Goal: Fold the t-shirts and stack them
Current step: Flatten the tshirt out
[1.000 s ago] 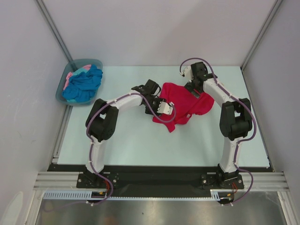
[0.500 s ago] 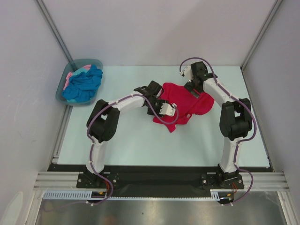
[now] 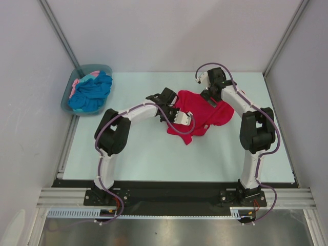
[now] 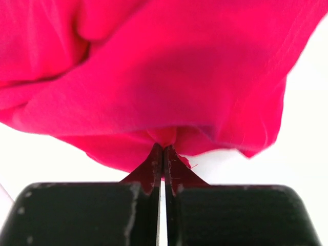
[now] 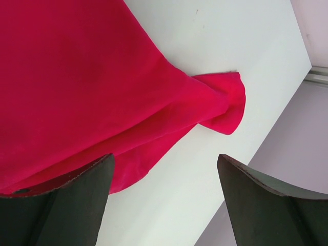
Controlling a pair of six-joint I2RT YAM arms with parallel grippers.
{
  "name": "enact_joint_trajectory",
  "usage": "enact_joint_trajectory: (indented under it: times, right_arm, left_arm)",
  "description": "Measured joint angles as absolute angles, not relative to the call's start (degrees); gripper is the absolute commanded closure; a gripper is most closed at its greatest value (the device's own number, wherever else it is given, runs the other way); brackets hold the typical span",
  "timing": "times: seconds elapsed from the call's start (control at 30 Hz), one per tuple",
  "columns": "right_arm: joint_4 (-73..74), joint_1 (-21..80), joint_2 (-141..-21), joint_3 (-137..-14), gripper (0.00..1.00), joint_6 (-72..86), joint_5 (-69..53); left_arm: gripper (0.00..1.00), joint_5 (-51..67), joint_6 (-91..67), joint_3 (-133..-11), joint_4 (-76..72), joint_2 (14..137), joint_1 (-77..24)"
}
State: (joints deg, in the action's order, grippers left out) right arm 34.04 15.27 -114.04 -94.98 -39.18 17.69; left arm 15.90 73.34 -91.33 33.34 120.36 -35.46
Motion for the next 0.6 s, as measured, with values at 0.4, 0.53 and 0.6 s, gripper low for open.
enact_joint_trajectory:
  times: [0.4, 0.53, 0.6]
  right_arm:
    - [34.0, 15.2, -114.0, -95.0, 0.12, -38.5, 17.7]
    - [33.8, 15.3, -114.0, -95.0, 0.12, -38.0, 17.6]
    - [33.8, 15.3, -114.0, -95.0, 0.12, -37.9, 17.5]
  left_arm:
    - [1.0, 4.6, 80.4, -104.1, 37.8, 120.9, -25.0]
    - [1.0, -2.2, 83.1, -111.7, 32.5, 124.4, -20.3]
    - [1.0, -6.0, 85.4, -113.0, 27.5, 126.8, -18.5]
